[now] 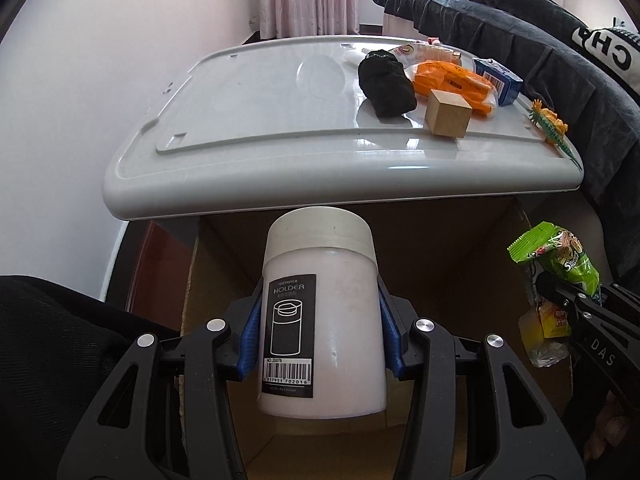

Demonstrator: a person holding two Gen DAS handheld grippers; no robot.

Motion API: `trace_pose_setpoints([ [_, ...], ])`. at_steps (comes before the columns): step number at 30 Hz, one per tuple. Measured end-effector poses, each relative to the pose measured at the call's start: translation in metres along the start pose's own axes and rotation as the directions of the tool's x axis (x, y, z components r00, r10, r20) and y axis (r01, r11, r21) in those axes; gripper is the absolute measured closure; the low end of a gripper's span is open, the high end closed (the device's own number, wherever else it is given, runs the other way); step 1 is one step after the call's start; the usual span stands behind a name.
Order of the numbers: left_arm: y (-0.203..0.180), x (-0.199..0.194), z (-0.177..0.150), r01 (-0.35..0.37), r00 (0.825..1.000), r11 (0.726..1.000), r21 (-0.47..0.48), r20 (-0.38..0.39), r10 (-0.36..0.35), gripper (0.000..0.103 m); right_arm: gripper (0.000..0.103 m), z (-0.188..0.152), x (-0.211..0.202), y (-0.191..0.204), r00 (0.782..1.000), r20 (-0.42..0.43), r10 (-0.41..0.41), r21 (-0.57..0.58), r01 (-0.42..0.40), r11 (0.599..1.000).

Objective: Collect trash
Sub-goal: 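Drop the container and snack bag into the box, opening both grippers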

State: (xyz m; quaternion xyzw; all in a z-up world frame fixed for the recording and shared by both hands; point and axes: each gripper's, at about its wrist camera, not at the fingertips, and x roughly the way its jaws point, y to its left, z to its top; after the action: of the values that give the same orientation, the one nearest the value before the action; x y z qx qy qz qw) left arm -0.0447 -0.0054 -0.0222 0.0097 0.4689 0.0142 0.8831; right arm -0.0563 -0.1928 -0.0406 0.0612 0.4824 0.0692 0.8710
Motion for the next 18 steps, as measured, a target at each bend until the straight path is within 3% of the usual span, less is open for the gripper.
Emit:
trace_pose_setpoints([
  [6,0.0039,-0.0017,-0.0005,-0.005,1.0,1.0,-0.01,0.006,0.006,0.056,0.08,0.0015,-0.0006,0.0006,1.0,0.0,0.005,-0.002,-0.005,1.0],
  [8,0.0044,-0.0018,-0.0005,-0.012,1.0,1.0,-0.012,0.009,0.012,0.054,0.07,0.0016,-0.0002,0.0024,1.0,-0.004,0.013,-0.007,-0.013,1.0],
  [9,0.0045,-0.0011,-0.0008,-0.017,1.0,1.0,-0.013,0.004,0.017,0.037,0.064,0.0023,-0.0005,0.0028,1.0,0.0,0.01,-0.008,-0.01,1.0],
  [10,0.0047,-0.0014,-0.0012,-0.026,1.0,1.0,-0.016,0.005,0.026,0.021,0.051,0.0028,-0.0021,0.0032,1.0,0.011,-0.006,-0.008,0.006,1.0],
  [11,0.0049,-0.0028,-0.0015,-0.038,0.999,0.999,-0.017,0.013,0.039,0.018,0.043,0.0032,-0.0037,0.0031,1.0,0.02,-0.012,-0.006,0.012,1.0],
  [18,0.0034,-0.0026,-0.0012,-0.048,0.999,0.999,-0.003,0.018,0.048,0.017,0.042,0.0047,-0.0051,-0.0016,1.0,0.028,-0.01,0.03,0.01,1.0],
])
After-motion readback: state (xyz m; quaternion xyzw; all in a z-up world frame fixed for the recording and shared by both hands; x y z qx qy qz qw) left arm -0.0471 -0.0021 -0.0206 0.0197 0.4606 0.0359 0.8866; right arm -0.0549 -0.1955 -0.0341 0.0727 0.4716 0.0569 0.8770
